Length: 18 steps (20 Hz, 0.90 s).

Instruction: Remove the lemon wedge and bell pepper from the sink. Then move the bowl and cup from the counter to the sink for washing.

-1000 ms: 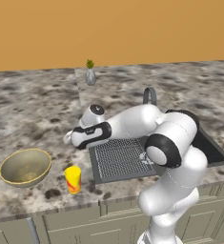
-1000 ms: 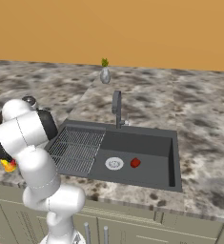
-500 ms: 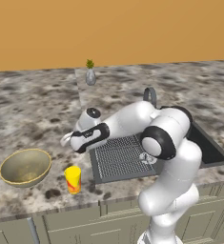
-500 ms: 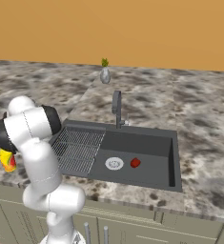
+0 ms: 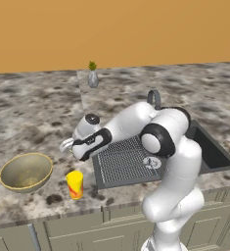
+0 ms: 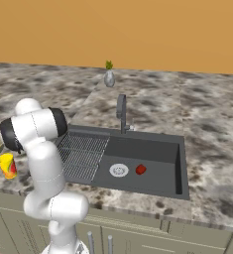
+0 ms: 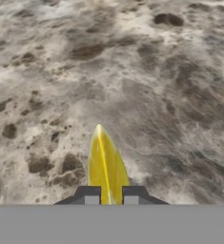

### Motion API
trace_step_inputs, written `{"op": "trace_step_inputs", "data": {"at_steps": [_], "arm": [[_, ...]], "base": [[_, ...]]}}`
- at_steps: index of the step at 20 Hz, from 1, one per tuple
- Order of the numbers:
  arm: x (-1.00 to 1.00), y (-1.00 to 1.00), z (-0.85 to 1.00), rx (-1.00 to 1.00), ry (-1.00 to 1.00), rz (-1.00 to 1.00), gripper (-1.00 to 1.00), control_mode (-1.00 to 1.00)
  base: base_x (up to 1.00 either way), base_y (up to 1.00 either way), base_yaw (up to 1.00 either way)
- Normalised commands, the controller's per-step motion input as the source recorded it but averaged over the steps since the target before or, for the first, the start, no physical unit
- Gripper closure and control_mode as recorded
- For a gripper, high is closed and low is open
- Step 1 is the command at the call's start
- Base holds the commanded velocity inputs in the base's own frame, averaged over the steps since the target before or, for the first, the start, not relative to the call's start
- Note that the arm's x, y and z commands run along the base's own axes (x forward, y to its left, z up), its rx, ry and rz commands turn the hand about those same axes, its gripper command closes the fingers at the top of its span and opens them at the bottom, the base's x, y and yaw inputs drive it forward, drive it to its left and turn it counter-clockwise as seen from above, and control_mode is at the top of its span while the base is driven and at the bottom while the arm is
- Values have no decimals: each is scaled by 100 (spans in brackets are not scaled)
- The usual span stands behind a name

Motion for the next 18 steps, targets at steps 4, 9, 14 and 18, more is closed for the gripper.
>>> {"op": "trace_step_inputs", "data": {"at_steps": [4, 9, 14, 18], "arm": [[7, 10, -10, 0, -2, 0, 100, -100], [7, 9, -10, 0, -2, 0, 100, -100], [6, 6, -9, 0, -3, 0, 100, -100], [6, 6, -9, 0, -4, 0, 100, -100]], "base": [[0, 0, 0], [0, 0, 0], [0, 0, 0], [0, 0, 0]]}}
